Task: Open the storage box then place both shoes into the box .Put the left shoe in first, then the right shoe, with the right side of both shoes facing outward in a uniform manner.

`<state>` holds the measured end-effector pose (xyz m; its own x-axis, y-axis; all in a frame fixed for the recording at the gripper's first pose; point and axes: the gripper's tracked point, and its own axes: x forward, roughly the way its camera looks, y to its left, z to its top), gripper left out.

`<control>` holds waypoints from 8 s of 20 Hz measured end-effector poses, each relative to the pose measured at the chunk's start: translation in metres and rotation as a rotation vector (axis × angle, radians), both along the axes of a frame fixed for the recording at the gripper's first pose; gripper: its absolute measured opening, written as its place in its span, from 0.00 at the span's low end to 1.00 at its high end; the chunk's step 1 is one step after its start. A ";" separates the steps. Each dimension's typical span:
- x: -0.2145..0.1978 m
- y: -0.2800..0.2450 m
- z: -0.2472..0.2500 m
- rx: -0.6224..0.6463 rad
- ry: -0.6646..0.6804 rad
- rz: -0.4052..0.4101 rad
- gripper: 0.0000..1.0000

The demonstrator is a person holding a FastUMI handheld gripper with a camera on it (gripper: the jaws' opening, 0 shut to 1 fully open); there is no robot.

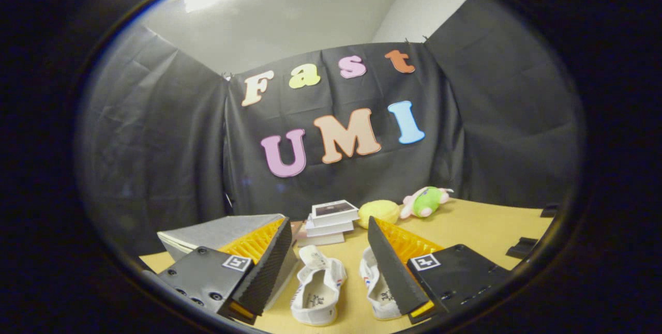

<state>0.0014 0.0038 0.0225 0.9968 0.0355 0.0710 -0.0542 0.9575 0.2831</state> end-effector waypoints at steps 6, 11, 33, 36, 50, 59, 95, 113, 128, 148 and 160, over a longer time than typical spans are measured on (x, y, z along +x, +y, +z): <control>0.010 0.013 0.011 0.319 -0.024 0.057 0.97; 0.008 0.023 0.004 0.703 -0.010 0.063 0.99; 0.034 0.149 -0.078 1.351 0.333 0.130 0.56; 0.036 0.142 -0.067 1.362 0.279 0.134 0.35; 0.054 0.202 0.073 1.236 0.124 0.350 0.22; 0.057 0.329 0.115 1.103 0.216 0.591 0.26; 0.055 0.122 0.012 -0.041 0.472 -0.022 0.99; 0.023 0.008 -0.143 -0.290 0.947 -0.156 0.98; 0.044 0.009 -0.208 -0.355 1.086 -0.051 0.81; 0.074 0.030 -0.227 -0.224 1.129 0.003 0.33; 0.078 0.030 -0.219 -0.245 1.048 -0.009 0.10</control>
